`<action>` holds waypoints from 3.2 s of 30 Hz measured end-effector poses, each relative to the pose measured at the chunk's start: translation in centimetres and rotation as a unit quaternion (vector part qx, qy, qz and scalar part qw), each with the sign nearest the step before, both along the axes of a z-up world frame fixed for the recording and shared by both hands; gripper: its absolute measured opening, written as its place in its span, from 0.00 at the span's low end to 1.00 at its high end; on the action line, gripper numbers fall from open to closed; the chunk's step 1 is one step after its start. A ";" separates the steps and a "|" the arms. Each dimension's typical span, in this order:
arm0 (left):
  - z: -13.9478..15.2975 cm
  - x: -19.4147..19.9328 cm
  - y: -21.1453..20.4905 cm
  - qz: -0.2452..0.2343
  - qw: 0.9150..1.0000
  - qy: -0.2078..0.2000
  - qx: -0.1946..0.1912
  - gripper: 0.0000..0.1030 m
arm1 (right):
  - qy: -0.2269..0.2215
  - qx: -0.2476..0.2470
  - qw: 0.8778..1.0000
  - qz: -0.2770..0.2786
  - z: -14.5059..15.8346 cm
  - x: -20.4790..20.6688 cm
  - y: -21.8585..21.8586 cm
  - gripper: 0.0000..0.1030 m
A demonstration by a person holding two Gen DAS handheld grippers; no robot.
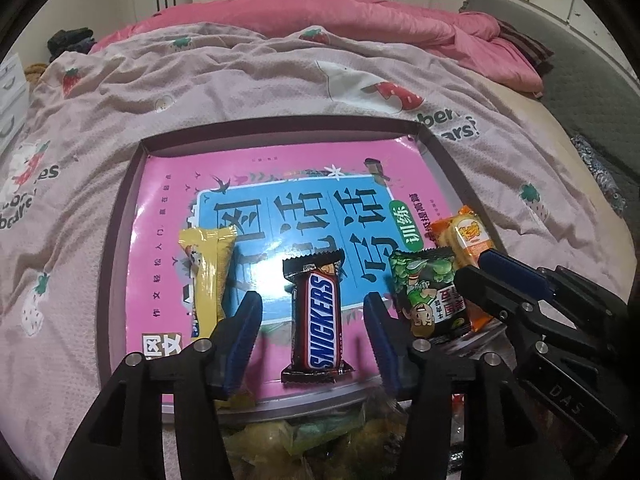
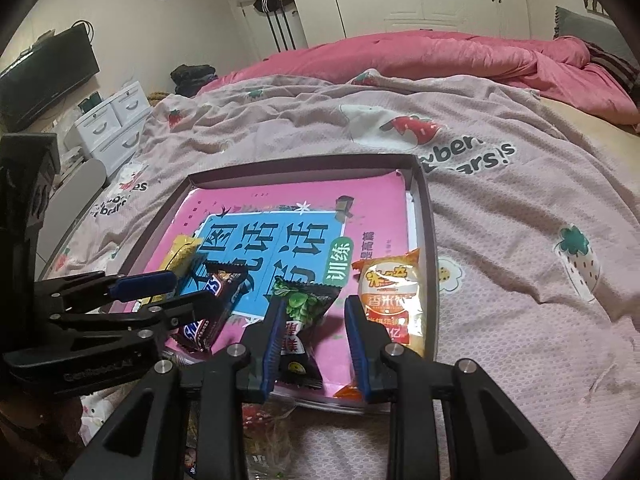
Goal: Organize snacks
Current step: 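Open both grippers to release the Snickers bar and green pack, then withdraw both open grippers from the tray toward the remaining snack pile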
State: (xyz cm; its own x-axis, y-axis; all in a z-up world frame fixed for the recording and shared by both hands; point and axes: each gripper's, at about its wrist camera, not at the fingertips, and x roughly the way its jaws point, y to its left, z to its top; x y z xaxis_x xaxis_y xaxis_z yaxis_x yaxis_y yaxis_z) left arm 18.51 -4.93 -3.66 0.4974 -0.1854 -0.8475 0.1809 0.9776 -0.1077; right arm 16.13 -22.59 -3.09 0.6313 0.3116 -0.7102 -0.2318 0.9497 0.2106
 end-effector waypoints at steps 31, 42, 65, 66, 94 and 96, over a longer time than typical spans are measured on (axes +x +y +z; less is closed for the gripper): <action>3.7 -1.7 1.3 0.014 0.999 -0.043 -0.014 0.76 | -0.068 0.017 0.997 -0.031 3.1 -2.0 -0.8 0.66; 4.5 -2.7 1.4 0.010 0.999 -0.048 -0.019 0.76 | -0.086 0.004 0.995 -0.048 4.1 -3.4 -1.0 0.75; 5.9 -5.7 3.9 0.014 0.998 -0.051 -0.028 0.76 | -0.089 -0.009 0.994 -0.069 4.3 -6.4 -1.5 0.81; 5.9 -5.8 3.9 0.012 0.998 -0.051 -0.027 0.76 | -0.088 -0.009 0.994 -0.068 4.3 -6.4 -1.4 0.82; 6.3 -9.5 7.1 0.014 0.999 -0.046 -0.021 0.76 | -0.077 -0.030 0.996 -0.045 4.0 -10.4 0.8 0.82; 6.2 -9.9 7.6 0.016 0.999 -0.044 -0.021 0.76 | -0.075 -0.029 0.996 -0.043 3.9 -10.5 0.9 0.82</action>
